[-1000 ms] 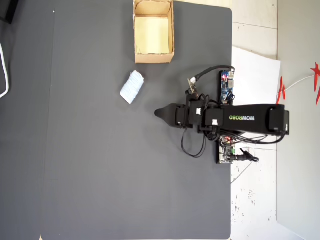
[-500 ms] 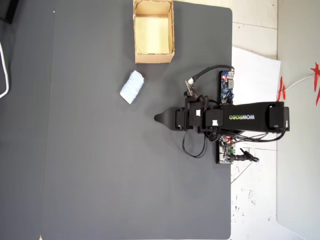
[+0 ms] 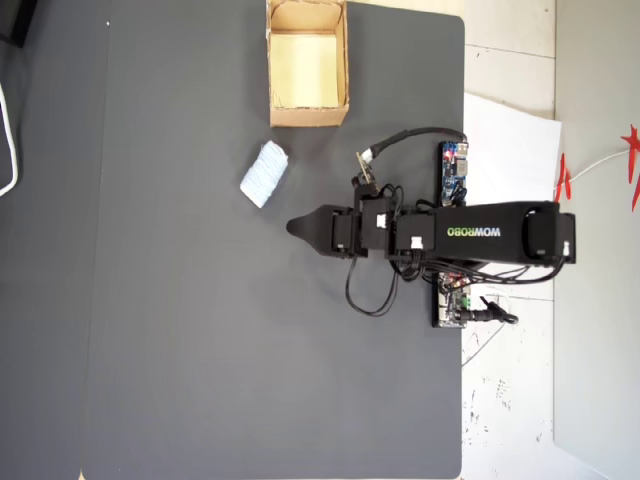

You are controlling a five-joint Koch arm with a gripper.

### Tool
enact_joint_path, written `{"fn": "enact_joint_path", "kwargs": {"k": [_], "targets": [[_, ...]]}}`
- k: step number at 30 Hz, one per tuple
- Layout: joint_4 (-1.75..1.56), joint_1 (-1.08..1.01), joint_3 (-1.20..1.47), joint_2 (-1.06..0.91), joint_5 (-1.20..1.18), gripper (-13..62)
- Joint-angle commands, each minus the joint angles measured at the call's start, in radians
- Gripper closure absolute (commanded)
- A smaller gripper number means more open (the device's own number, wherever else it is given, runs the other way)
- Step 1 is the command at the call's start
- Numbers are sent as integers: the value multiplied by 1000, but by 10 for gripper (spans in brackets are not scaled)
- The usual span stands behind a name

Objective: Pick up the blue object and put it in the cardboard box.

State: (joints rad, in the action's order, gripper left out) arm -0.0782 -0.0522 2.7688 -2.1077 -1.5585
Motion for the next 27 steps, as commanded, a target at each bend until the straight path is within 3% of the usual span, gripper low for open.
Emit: {"fn": "enact_joint_path", "kwargs": {"k": [1,14,27], "targets": [[-11,-15,-149,35,-6,153],[403,-123,-532,331,95,154],[445,-247,-693,583,144,155]]}}
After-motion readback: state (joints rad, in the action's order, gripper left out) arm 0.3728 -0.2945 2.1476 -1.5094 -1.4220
